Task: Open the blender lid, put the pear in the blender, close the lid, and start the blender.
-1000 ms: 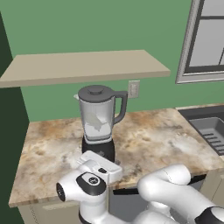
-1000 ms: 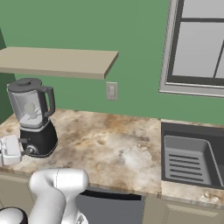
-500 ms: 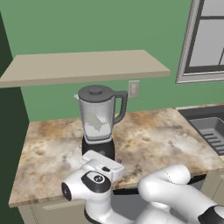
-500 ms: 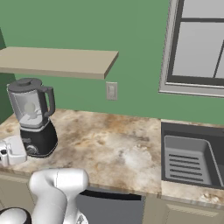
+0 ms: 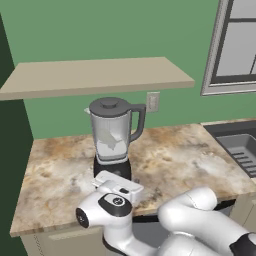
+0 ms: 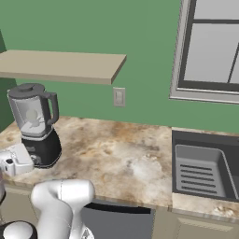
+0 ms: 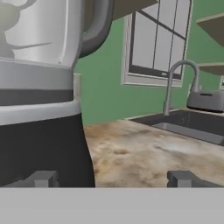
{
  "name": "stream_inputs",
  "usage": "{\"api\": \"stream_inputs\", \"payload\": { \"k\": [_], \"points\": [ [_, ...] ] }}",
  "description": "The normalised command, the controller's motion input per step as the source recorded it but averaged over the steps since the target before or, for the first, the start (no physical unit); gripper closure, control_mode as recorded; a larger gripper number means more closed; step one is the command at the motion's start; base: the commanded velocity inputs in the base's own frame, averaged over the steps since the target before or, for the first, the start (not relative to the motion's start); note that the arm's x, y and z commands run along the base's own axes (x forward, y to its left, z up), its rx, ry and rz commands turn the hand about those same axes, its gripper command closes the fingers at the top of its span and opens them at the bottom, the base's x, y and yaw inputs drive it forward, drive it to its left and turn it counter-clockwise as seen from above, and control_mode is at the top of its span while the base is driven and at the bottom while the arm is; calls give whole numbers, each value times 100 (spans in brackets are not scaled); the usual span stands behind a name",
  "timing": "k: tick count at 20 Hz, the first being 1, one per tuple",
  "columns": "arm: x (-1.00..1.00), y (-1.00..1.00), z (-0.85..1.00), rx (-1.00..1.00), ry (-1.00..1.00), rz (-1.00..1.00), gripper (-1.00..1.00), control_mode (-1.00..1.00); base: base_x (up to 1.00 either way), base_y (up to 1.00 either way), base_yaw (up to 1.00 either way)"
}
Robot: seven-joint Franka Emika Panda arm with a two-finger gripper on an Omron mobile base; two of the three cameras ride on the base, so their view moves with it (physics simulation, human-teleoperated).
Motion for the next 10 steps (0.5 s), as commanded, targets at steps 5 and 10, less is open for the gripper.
{"api": "stream_inputs", "payload": {
  "k": [5, 10],
  "points": [
    [24, 22, -15, 0, 0, 1, -100, -100, 0, 0, 0],
    [29, 39, -18, 0, 0, 0, -100, -100, 0, 0, 0]
  ]
}}
